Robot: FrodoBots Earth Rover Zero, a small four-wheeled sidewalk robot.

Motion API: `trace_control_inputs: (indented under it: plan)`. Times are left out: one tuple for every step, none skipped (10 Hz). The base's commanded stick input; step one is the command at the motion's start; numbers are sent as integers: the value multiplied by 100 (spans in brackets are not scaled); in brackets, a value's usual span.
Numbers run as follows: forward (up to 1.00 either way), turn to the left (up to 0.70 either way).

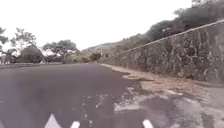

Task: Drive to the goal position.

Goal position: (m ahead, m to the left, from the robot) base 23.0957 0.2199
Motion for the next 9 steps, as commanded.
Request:
trace_control_inputs:
  plan:
    - [50,0]
    - [50,0]
    - [50,0]
    - [50,0]
    - [50,0]
    - [50,0]
    - [50,0]
    - [50,0]
    - [50,0]
